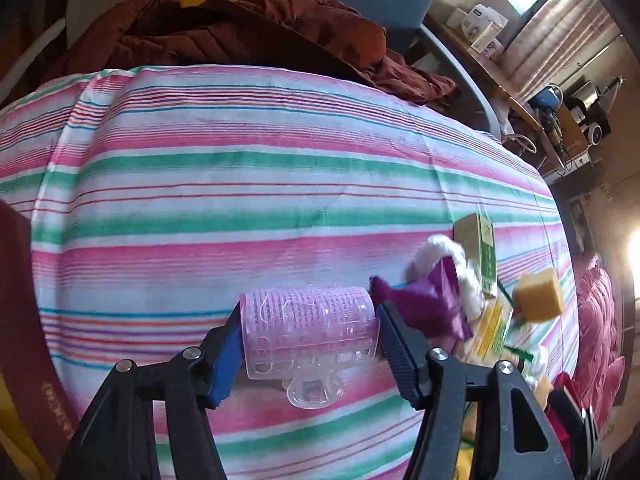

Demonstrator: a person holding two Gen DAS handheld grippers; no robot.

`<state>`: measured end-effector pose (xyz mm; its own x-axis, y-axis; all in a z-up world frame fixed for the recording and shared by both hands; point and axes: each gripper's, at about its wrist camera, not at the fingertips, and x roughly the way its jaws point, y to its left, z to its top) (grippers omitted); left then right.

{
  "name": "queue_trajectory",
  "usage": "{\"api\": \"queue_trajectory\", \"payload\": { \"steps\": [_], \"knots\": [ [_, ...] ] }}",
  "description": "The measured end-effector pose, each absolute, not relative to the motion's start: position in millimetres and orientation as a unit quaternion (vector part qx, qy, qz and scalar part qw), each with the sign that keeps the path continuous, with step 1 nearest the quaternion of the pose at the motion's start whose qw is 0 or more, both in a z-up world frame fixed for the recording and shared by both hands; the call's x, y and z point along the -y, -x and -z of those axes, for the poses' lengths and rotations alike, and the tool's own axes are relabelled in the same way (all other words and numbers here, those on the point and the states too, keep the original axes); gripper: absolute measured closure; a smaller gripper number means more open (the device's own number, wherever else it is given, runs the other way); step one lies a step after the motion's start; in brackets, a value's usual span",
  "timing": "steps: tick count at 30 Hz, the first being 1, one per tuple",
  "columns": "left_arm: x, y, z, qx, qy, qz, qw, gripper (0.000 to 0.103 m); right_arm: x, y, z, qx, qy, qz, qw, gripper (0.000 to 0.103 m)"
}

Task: Organize objects
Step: 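Grasp the pink hair roller with the left gripper while the right grasps the purple sachet, then carry the roller and sachet to the gold tray and release them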

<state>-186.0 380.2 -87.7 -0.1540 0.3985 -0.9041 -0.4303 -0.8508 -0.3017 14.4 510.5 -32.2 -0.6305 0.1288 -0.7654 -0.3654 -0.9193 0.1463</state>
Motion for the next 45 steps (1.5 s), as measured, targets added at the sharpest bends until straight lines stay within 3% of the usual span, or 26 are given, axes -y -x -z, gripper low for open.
{"api": "queue_trajectory", "payload": {
  "steps": [6,13,17,18,20,25,33,45],
  "knots": [
    [-348.2,168.5,71.8,-0.003,0.569,-0.769,0.291,0.039,-506.4,-8.0,36.0,-0.139,0.422,-0.885,0.137,0.007],
    [-308.0,150.1,35.4,0.016,0.526,-0.794,0.305,0.039,-495.1,36.5,33.2,-0.12,0.434,-0.887,0.105,0.027],
    [-291.9,145.5,27.5,0.037,0.52,-0.795,0.31,0.039,-495.3,75.7,45.5,-0.088,0.453,-0.879,0.121,0.029],
    [-286.2,142.9,25.9,0.04,0.518,-0.797,0.309,0.039,-496.9,83.9,50.2,-0.085,0.461,-0.875,0.125,0.032],
    [-277.1,138.9,23.9,0.045,0.515,-0.798,0.311,0.039,-499.5,100.6,64.8,-0.08,0.487,-0.862,0.119,0.052],
    [-255.3,132.3,20.3,0.062,0.512,-0.799,0.309,0.039,-503.1,109.8,85.5,-0.086,0.509,-0.849,0.114,0.065],
    [-219.6,125.5,16.1,0.082,0.506,-0.805,0.299,0.039,-480.1,94.9,66.3,-0.071,0.488,-0.864,0.106,0.067],
    [-134.7,155.4,3.0,0.091,0.477,-0.846,0.219,0.039,-390.2,82.3,3.2,-0.065,0.427,-0.902,-0.002,0.067]
  ]
}}
